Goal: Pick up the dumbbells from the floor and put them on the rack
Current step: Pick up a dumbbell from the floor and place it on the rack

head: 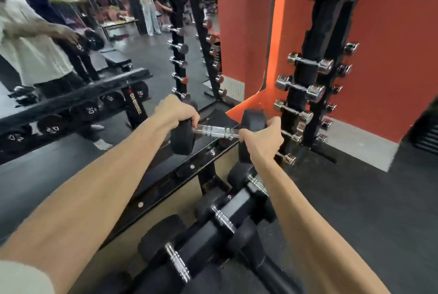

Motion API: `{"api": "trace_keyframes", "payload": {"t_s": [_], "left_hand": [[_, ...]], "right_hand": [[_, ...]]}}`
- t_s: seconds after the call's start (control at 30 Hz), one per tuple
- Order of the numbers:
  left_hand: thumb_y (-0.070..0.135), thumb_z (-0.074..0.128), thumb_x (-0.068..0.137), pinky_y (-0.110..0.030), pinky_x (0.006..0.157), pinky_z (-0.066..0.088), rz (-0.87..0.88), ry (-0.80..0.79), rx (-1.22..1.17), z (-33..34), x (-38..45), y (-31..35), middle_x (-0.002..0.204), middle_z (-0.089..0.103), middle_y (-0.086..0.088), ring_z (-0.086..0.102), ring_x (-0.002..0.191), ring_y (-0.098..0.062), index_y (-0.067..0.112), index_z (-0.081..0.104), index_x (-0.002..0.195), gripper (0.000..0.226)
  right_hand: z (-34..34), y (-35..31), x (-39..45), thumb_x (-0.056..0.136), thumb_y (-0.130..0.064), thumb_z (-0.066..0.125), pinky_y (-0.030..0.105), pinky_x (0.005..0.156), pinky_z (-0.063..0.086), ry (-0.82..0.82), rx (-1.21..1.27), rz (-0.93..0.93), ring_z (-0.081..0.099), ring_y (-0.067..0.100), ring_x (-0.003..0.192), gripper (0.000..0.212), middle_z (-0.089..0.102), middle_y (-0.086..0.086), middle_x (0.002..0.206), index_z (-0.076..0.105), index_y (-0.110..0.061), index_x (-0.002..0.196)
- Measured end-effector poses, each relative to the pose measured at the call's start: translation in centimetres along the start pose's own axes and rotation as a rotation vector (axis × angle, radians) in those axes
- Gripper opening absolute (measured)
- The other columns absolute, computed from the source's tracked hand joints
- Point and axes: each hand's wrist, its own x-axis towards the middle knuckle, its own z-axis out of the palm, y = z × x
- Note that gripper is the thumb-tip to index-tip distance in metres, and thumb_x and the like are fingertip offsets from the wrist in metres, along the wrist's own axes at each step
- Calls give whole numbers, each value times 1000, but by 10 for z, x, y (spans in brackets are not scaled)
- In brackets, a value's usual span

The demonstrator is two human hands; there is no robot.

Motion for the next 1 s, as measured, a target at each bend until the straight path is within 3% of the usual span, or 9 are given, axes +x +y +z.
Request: {"api": "trace_keyframes", "payload": {"t_s": [0.1,0.2,0.4,0.57,0.73,0.8,0.9,1.0], "left_hand": [[20,89,46,-26,61,49,17,-95,77,8,66,2,81,61,-7,61,75,-21,4,61,79,46],[17,87,40,-25,59,52,25,-203,122,25,125,0,85,71,-7,66,74,-20,3,74,84,48],[17,87,51,-30,74,59,73,-245,299,57,218,14,81,66,-8,68,79,-24,4,63,82,42],[17,85,54,-22,51,44,156,-272,436,72,281,40,68,62,-5,57,54,-19,7,60,74,33],[15,84,56,-22,45,38,233,-266,464,95,333,56,69,60,-5,53,51,-16,9,57,72,32],[14,84,54,-22,47,40,247,-286,471,112,351,55,70,64,-5,55,51,-17,8,60,76,33],[14,83,55,-23,54,45,243,-301,477,136,367,44,68,63,-3,56,54,-18,10,62,82,34],[12,78,64,-28,69,52,220,-299,408,152,374,31,83,61,-6,61,77,-24,10,60,102,42]], "right_hand": [[50,14,29,58,-8,81,26,54,39,55,-21,86,44,12,57,52,49,-5,69,45,-7,96],[90,26,54,58,-7,83,33,63,47,95,-67,192,43,9,61,59,47,-5,73,45,-8,102],[153,50,100,62,-3,81,39,73,54,180,-20,411,50,19,72,59,45,-1,79,41,-11,104],[196,60,136,69,1,80,35,65,49,233,67,548,49,18,73,59,40,-1,81,36,-12,106],[232,78,180,69,1,78,45,74,57,255,70,628,57,30,90,62,44,5,92,34,-14,108],[242,88,192,69,2,79,53,87,58,270,56,654,57,32,97,65,43,8,102,33,-16,112],[252,103,206,75,1,80,51,95,55,266,26,680,54,31,104,76,50,17,118,33,-11,133],[257,112,216,77,0,77,47,98,53,234,-4,683,56,34,112,87,52,23,134,23,-3,145]]}}
